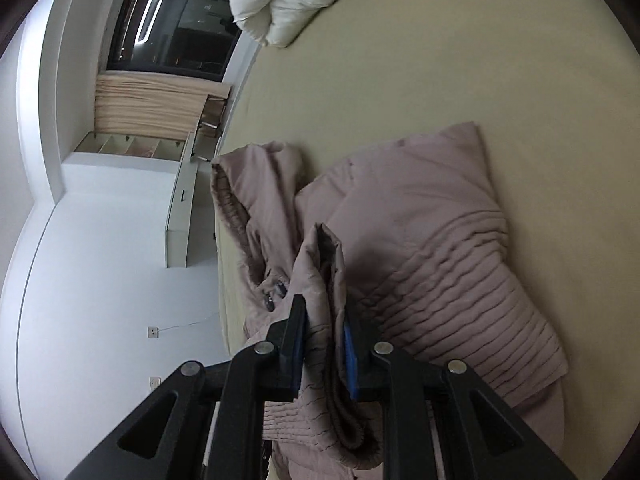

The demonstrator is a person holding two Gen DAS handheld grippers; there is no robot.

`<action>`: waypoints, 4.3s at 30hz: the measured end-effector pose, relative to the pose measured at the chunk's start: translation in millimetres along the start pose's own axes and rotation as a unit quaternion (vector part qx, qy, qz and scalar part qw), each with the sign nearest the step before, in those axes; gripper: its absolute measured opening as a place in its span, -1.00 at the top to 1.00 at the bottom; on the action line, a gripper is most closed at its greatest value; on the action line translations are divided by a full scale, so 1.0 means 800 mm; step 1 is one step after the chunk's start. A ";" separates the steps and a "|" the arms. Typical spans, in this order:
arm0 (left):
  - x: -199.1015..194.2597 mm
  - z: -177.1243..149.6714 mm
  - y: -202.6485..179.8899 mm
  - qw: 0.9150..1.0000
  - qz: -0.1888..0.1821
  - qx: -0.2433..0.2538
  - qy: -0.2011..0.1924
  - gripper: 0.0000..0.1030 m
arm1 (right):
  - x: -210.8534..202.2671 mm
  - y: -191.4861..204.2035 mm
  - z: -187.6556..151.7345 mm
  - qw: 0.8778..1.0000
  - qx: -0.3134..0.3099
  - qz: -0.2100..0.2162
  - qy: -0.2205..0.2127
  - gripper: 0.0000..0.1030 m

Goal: Fold large clothes

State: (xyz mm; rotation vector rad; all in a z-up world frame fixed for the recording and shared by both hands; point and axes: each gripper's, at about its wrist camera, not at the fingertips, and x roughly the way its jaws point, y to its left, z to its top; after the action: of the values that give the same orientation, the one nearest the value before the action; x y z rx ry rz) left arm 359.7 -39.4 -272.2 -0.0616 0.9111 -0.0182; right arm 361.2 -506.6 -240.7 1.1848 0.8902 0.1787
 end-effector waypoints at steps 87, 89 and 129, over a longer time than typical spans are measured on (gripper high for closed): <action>0.217 0.387 -0.218 0.997 -0.002 0.073 -0.017 0.90 | 0.313 0.257 0.093 0.884 -0.375 -0.280 -0.022 0.70; 0.196 0.378 -0.205 0.998 -0.008 0.063 -0.026 0.92 | 0.289 0.260 0.087 0.884 -0.380 -0.269 -0.041 0.75; -0.144 0.200 -0.196 0.989 -0.086 0.100 -0.073 0.95 | 0.016 0.220 -0.161 0.900 -0.408 -0.140 -0.060 0.09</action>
State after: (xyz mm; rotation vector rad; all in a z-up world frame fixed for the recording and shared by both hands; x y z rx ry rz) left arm 417.3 -184.1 -73.6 0.0452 0.7510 -0.2613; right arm 337.0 -334.7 -108.2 0.2753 0.7464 0.2131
